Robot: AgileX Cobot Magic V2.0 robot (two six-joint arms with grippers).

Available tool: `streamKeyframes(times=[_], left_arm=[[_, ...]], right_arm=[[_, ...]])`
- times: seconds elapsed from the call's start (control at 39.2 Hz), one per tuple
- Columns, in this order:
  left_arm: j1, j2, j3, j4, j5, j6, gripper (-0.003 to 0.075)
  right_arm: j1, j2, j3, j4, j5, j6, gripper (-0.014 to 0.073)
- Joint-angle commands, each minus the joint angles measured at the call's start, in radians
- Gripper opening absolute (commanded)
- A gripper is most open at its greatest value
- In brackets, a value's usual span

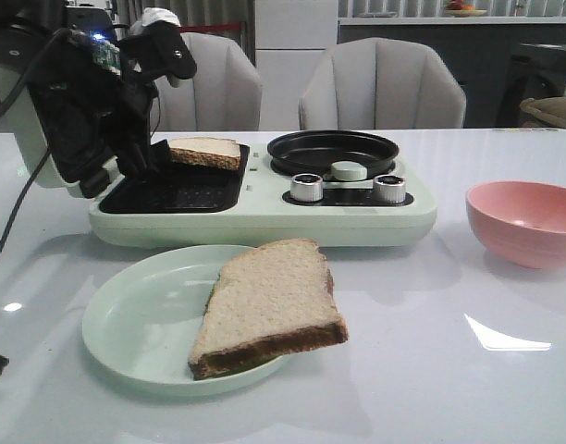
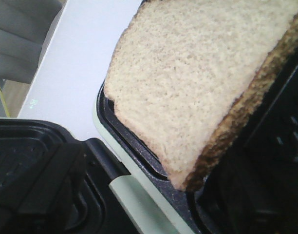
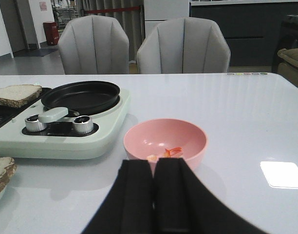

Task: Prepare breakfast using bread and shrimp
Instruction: 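Open the left gripper and withdraw it upward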

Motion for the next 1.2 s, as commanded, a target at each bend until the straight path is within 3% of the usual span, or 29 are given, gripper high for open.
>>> streamKeyframes(times=[0.0, 0.31, 0.51, 0.74, 1.02, 1.17], left_arm=[[-0.014, -0.081, -0.025, -0.074, 0.007, -0.013, 0.0588], [-0.033, -0.127, -0.025, -0.269, 0.079, -0.002, 0.0585], [-0.067, -0.17, -0.025, -0.448, 0.128, 0.151, 0.0585], [-0.077, -0.285, -0.025, -0.596, 0.142, 0.153, 0.0585], [-0.077, -0.465, -0.02, -0.643, 0.239, 0.153, 0.0585], [-0.067, -0.568, 0.049, -0.708, 0.224, 0.194, 0.0585]], right_arm=[[-0.004, -0.022, -0.016, 0.0, -0.074, -0.01, 0.0135], [-0.004, -0.022, -0.016, 0.0, -0.074, -0.01, 0.0135], [-0.004, -0.022, -0.016, 0.0, -0.074, -0.01, 0.0135], [-0.004, -0.022, -0.016, 0.0, -0.074, -0.01, 0.0135], [-0.004, -0.022, -0.016, 0.0, -0.074, -0.01, 0.0135], [-0.004, -0.022, -0.016, 0.0, -0.074, -0.01, 0.0135]])
